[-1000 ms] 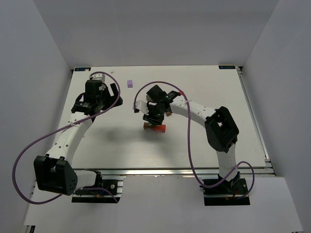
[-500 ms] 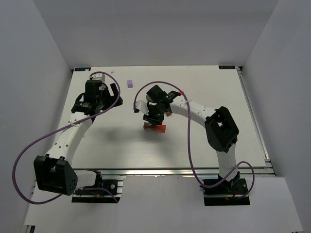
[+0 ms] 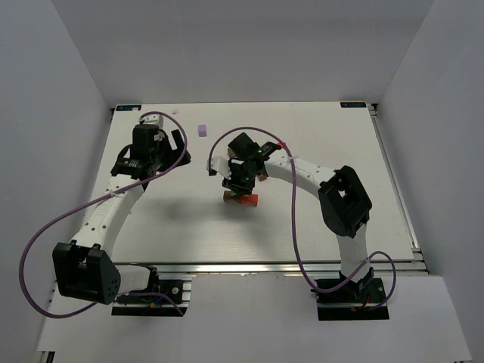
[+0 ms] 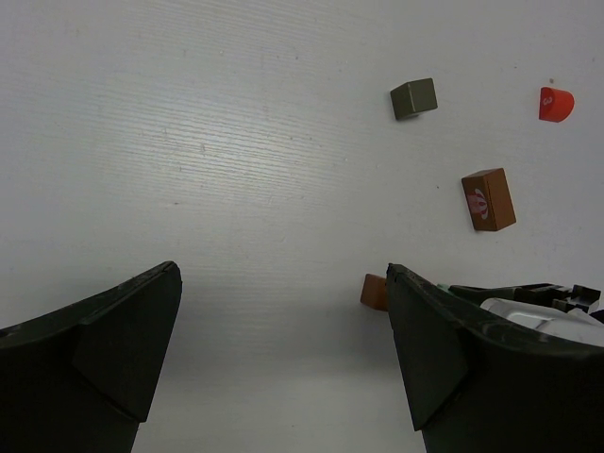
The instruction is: Build the wood block tower
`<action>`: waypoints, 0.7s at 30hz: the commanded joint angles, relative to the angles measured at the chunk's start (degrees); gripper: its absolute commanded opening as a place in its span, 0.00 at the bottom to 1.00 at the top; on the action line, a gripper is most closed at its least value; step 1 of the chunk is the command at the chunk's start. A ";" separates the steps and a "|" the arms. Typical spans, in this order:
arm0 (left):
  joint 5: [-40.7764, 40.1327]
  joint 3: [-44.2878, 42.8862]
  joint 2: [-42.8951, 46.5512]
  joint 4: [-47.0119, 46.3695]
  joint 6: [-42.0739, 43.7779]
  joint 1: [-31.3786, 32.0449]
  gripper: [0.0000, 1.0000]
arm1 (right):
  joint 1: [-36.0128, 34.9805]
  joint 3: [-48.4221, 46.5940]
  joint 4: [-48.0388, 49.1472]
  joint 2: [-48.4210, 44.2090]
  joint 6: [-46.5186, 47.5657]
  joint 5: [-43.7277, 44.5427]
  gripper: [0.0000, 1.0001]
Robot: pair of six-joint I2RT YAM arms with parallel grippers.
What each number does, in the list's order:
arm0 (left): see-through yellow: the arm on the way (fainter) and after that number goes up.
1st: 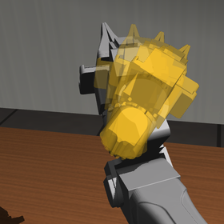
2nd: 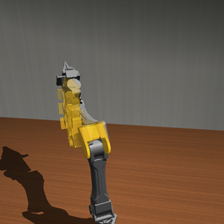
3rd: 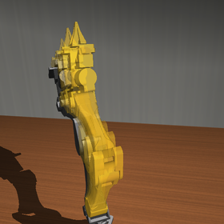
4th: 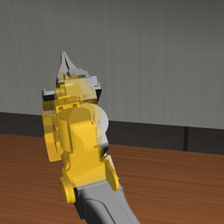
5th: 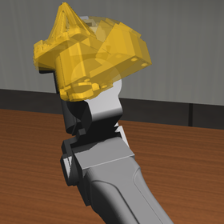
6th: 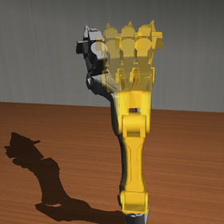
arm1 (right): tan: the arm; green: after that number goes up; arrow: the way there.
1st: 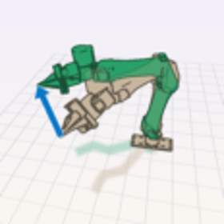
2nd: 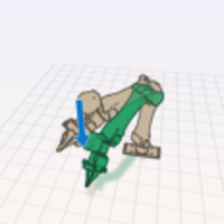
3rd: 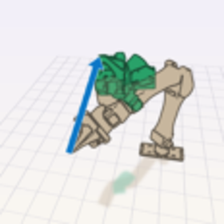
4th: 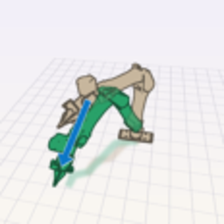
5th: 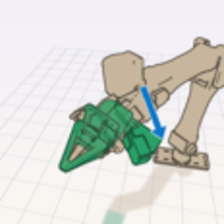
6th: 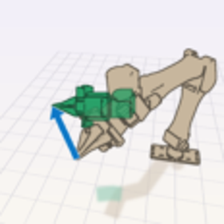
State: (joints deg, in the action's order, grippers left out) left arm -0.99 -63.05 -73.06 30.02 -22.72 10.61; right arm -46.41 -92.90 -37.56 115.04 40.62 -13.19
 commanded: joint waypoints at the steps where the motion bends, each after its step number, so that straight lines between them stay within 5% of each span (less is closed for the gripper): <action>1: -0.59 -1.03 1.34 0.30 0.57 0.11 0.98 | -0.17 0.27 1.35 -0.96 -0.37 -0.34 0.40; 21: -0.76 -1.11 1.43 0.30 0.57 0.02 0.98 | -0.17 2.02 2.40 -2.37 -0.37 0.27 0.42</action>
State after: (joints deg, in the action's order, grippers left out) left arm -1.08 -63.05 -73.06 30.02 -22.70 10.61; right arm -46.41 -91.05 -36.23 115.02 40.56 -13.10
